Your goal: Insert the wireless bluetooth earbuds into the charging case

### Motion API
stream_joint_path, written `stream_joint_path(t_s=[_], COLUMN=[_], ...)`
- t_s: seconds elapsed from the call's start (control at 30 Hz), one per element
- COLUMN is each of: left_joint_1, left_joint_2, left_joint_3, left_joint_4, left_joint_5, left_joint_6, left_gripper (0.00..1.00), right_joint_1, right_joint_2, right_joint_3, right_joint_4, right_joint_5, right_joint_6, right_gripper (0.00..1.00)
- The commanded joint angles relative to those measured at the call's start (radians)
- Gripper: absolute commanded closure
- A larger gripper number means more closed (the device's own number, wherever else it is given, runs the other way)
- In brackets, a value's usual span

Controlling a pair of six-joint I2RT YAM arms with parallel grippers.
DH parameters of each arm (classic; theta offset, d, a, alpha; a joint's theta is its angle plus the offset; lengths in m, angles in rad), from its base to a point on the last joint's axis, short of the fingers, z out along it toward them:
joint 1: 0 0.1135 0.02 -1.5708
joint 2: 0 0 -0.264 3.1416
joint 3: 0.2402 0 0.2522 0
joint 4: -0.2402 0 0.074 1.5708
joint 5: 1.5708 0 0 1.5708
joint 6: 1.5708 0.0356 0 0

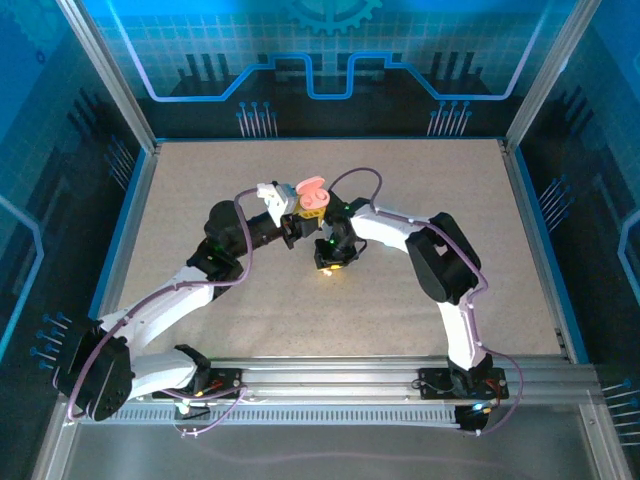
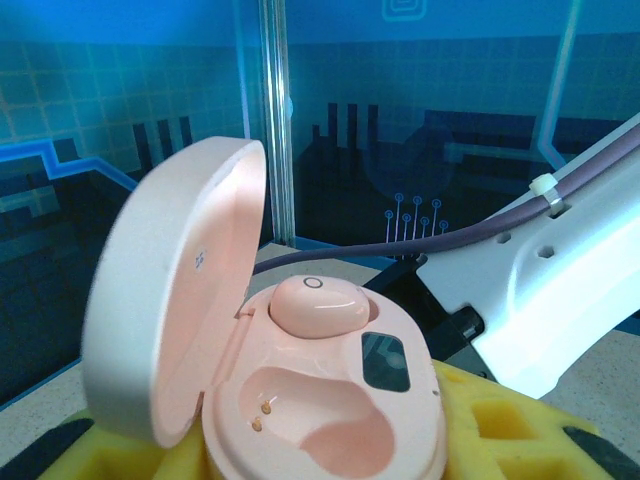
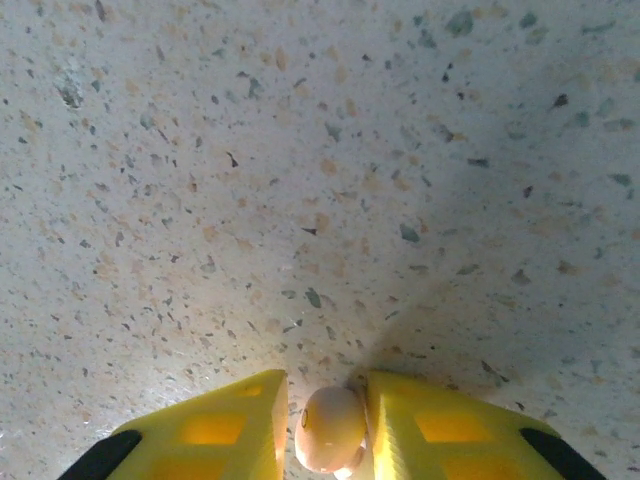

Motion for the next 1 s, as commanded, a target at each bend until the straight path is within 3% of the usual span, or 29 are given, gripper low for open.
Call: stream_joint_path(t_s=[0.0, 0.43, 0.73, 0.97], left_joint_1=[0.008, 0.009, 0.010, 0.009], left_joint_2=[-0.024, -0.035, -0.021, -0.008], left_joint_3=[0.007, 0.002, 0.002, 0.007], left_joint_4=[0.020, 0.013, 0.011, 0.014], left_joint_5=[-0.007, -0.015, -0.015, -0.013], left_joint_6=[0.007, 0.011, 0.003, -0.004], left_gripper=[0.68, 0.68, 0.68, 0.68], right_joint_1=[0.024, 0.018, -0.048, -0.071], right_joint_2=[0.052, 0.004, -0.115, -0.112], right_joint_3=[0.047, 0.037, -0.069, -0.105], right_joint_4=[-0.044, -0.067, -0.021, -0.075], right_joint_5=[0.057, 0.057, 0.005, 0.048], right_joint_6=[-0.025, -0.034, -0.035, -0.076], right_gripper=[0.72, 0.80, 0.80, 0.79])
